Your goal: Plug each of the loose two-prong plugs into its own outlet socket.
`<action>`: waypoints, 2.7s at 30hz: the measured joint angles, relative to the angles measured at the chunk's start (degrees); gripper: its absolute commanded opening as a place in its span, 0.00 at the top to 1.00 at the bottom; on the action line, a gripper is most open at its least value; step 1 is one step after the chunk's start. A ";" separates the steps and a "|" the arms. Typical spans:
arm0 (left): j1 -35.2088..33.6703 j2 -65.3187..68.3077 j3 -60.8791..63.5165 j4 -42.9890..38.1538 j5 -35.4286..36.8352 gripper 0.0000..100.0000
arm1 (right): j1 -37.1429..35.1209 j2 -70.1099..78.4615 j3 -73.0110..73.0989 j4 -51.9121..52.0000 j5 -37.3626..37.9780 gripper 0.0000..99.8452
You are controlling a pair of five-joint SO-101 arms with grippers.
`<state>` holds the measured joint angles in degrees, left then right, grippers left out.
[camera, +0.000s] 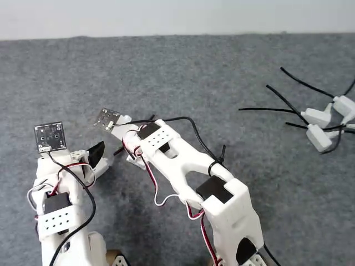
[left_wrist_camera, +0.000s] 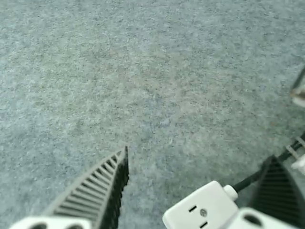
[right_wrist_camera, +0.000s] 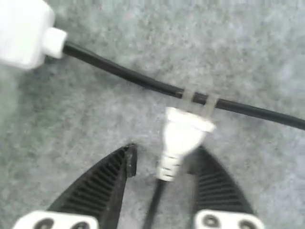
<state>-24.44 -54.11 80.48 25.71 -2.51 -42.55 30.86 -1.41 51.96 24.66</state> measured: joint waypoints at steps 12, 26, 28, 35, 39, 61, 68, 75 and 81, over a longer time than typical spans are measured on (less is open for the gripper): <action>0.00 0.00 0.00 0.00 0.00 0.59 | 0.53 1.05 -2.99 1.76 -0.09 0.99; 0.09 0.00 -1.23 0.26 0.18 0.59 | -0.35 -5.89 -2.73 12.57 -0.09 0.99; 0.53 0.00 -2.73 2.64 0.44 0.59 | -1.49 -10.55 0.70 13.45 -0.09 0.99; 5.63 0.00 -15.12 19.96 2.46 0.59 | -2.02 -32.88 14.33 13.98 0.62 0.99; 10.99 -0.44 -20.40 29.45 3.78 0.59 | -2.73 -45.19 25.23 12.13 1.85 0.99; 19.08 -32.70 -8.79 36.31 0.97 0.59 | -3.34 -55.56 31.47 10.29 4.13 0.99; 19.25 -32.88 -4.66 33.76 0.62 0.59 | -3.16 -55.56 31.47 10.29 4.13 0.99; 19.34 -33.23 -0.88 30.24 -0.79 0.59 | -3.25 -60.13 32.18 11.69 4.04 0.99; 18.99 -32.70 2.55 26.64 -0.79 0.59 | -3.34 -67.08 33.93 12.84 3.60 0.99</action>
<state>-5.45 -86.81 83.03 52.35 -3.30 -45.89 -36.22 32.53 64.79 28.26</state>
